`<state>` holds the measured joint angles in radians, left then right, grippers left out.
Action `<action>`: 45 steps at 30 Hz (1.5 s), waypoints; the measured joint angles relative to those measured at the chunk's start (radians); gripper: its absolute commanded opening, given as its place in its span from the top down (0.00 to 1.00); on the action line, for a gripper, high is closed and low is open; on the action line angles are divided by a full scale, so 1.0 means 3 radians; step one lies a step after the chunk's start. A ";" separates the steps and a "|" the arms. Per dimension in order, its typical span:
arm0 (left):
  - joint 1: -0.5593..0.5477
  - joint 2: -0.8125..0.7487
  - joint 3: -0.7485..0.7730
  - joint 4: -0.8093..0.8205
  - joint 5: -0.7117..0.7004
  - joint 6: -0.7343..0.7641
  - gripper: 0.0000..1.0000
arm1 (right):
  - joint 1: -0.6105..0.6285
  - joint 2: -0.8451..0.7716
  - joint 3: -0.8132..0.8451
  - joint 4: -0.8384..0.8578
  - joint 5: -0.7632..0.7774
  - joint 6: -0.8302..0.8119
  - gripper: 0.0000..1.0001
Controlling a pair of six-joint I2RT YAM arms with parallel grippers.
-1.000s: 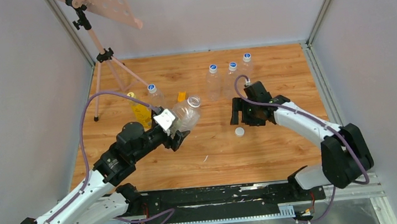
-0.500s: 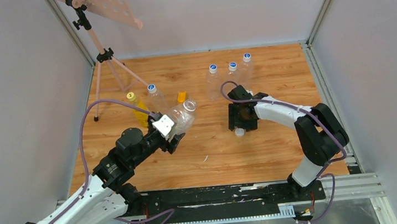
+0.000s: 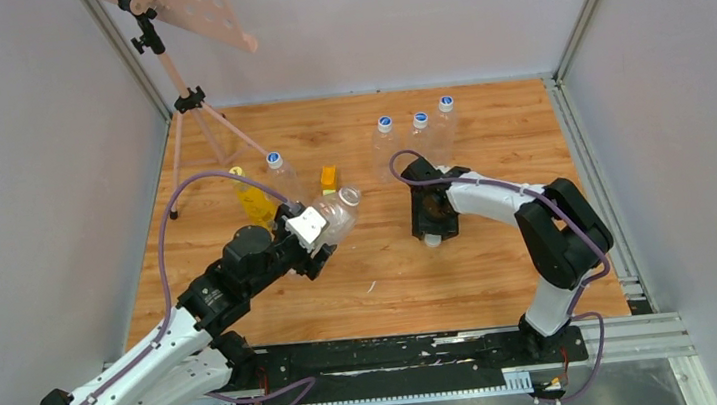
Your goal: Screw on the bottle caps
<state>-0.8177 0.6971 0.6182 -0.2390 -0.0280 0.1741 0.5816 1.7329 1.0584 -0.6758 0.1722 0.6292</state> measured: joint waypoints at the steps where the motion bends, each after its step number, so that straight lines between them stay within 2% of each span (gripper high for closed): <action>1: 0.0000 0.0003 0.0000 -0.0017 0.0000 0.0008 1.00 | 0.0009 0.0006 0.0010 -0.0006 0.0010 0.0006 0.47; 3: 0.0000 0.0015 0.0004 -0.0051 0.0001 0.0029 1.00 | 0.0024 0.0008 0.0010 -0.0017 0.0029 0.0020 0.52; 9: 0.0000 0.0086 0.0027 -0.0121 0.0053 0.0076 1.00 | 0.0046 -0.0010 0.0010 -0.0066 0.0036 0.0028 0.75; 15: 0.0000 0.0167 0.0069 -0.0175 0.0196 0.0163 1.00 | 0.0046 -0.0259 0.0009 -0.0144 -0.0080 -0.0090 0.81; 28: 0.0000 0.0411 0.0245 -0.0290 0.0718 0.0388 1.00 | 0.0046 -0.1592 0.0161 -0.0045 -0.1144 -0.1036 0.83; 38: 0.0000 0.0577 0.0436 -0.0348 0.1235 0.0439 1.00 | 0.0052 -0.2342 0.0258 0.0203 -0.2182 -0.2041 0.75; 45: 0.0000 0.0824 0.0769 -0.0571 0.1563 0.0509 1.00 | 0.0056 -0.2675 0.0038 0.0458 -0.2838 -0.2806 0.68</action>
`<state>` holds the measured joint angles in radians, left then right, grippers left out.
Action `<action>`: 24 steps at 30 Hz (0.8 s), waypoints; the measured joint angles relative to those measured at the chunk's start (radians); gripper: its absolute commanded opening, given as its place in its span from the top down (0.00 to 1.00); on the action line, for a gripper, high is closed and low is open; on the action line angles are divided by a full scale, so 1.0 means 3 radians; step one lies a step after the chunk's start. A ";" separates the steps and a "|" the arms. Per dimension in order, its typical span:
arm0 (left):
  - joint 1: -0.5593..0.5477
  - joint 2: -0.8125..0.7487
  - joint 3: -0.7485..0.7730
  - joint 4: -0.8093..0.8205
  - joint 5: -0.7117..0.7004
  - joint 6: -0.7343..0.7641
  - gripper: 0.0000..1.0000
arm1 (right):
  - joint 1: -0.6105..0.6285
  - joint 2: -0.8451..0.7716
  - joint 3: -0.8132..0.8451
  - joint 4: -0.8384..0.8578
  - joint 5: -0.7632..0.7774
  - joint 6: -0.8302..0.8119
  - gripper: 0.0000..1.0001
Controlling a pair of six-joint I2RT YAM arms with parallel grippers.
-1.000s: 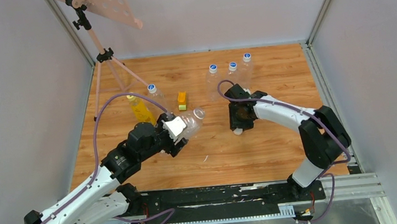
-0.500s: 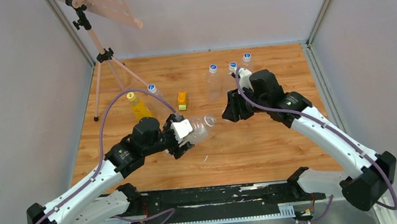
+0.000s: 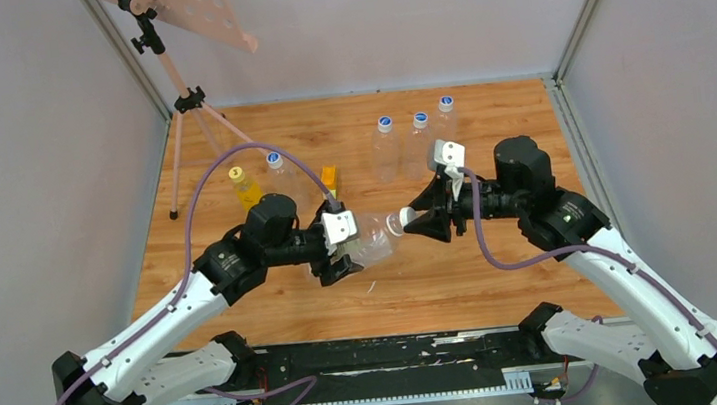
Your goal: Screw on the bottle caps
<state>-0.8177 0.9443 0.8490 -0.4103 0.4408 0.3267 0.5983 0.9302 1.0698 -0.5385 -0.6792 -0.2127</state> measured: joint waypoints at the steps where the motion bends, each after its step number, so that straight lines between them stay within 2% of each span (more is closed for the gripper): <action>1: 0.0000 0.0013 0.0018 -0.0020 0.0029 0.0015 1.00 | 0.0000 -0.0009 -0.0011 0.0028 -0.0072 -0.0070 0.68; 12: 0.0000 0.0053 0.0192 -0.0373 0.0249 0.0195 1.00 | 0.0000 0.0005 -0.0055 0.0120 -0.0660 -0.0582 0.67; 24: 0.0001 0.0080 0.0333 -0.0720 0.0243 0.0379 1.00 | 0.0003 0.0100 -0.0055 -0.0001 -0.0745 -0.0862 0.68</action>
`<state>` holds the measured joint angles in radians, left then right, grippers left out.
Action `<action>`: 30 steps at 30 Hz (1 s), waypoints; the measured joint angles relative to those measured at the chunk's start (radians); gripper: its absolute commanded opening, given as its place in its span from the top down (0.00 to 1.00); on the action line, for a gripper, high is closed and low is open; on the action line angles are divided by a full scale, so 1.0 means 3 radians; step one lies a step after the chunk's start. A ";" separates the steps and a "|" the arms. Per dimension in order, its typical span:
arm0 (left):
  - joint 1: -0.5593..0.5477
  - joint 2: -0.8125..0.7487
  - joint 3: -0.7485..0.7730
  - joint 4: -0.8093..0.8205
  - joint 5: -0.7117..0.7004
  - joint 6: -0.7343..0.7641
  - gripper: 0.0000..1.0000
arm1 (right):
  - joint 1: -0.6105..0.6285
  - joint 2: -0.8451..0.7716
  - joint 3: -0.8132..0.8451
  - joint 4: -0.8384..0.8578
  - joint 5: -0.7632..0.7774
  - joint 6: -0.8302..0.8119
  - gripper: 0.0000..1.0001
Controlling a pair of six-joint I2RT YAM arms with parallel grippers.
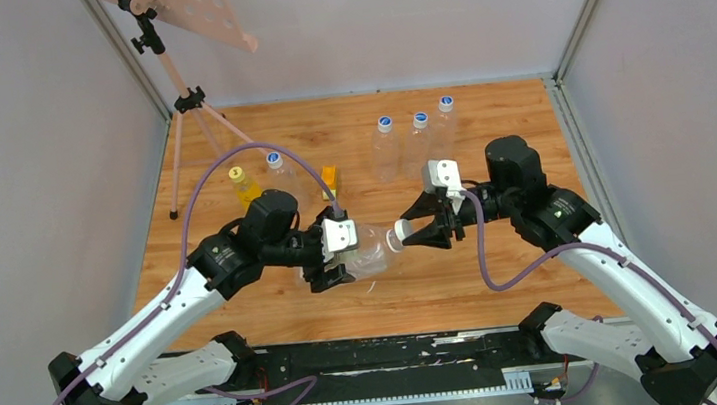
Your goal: Screw on the bottle caps
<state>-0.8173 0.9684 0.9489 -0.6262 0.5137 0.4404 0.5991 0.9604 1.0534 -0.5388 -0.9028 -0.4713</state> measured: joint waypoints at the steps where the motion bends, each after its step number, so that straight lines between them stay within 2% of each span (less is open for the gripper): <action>1: 0.0000 0.0003 0.0011 -0.0018 0.0000 0.0015 1.00 | 0.0000 0.0000 0.0000 -0.0008 0.0001 -0.0011 0.68; 14: 0.0055 0.0089 0.0107 -0.0141 0.0010 0.0076 1.00 | 0.0000 0.0058 -0.0006 -0.0086 -0.0224 -0.0084 0.69; 30: 0.0160 0.0160 0.0160 -0.0336 0.0270 0.0113 1.00 | 0.0005 0.0198 -0.0006 -0.0065 -0.0409 -0.0109 0.69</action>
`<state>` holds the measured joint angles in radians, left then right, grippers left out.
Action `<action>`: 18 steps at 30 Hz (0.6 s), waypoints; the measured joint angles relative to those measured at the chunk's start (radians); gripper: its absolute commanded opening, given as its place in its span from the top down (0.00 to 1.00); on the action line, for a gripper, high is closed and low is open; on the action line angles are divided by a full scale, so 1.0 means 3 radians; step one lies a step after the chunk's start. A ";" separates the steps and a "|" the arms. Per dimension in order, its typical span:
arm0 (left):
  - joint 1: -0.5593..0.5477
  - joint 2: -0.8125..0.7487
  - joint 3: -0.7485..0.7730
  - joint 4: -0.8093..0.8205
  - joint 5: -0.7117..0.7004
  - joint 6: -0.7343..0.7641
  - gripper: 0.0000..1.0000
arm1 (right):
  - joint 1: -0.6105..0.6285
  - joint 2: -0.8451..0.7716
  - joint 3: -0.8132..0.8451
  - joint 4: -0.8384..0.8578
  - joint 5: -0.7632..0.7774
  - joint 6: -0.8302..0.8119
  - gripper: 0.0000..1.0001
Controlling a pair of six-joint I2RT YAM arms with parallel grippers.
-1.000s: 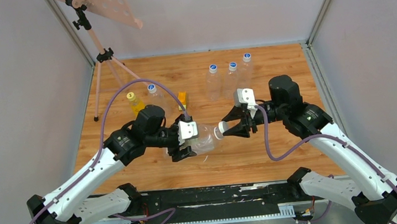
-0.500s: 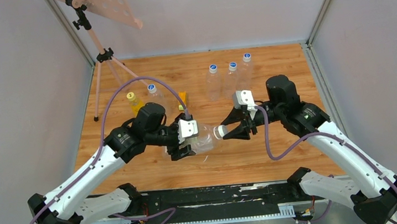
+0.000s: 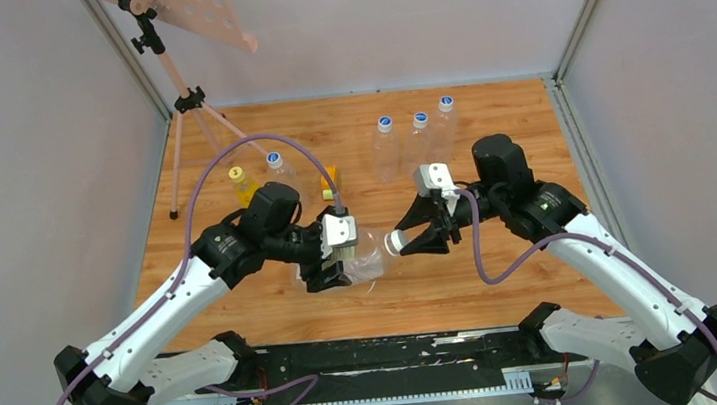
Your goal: Screw on the bottle caps
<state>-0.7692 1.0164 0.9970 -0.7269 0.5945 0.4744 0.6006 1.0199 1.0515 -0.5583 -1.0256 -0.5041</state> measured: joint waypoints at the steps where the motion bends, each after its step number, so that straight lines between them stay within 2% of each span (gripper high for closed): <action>1: 0.0001 0.0025 0.0022 -0.0029 0.0017 0.0003 1.00 | 0.0004 0.0005 0.0000 -0.0001 -0.0013 -0.0003 0.69; 10: 0.0018 0.0135 0.0141 -0.0217 0.0120 0.0019 1.00 | 0.0005 0.0014 -0.0023 -0.0017 -0.0086 -0.0078 0.70; 18: 0.0084 0.0135 0.0098 -0.0161 0.0203 -0.0079 1.00 | 0.0004 0.0014 -0.0056 0.0022 -0.0093 -0.0169 0.72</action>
<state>-0.7441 1.0569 1.0264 -0.7753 0.6556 0.4507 0.6018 1.0241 1.0348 -0.5518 -1.0534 -0.5549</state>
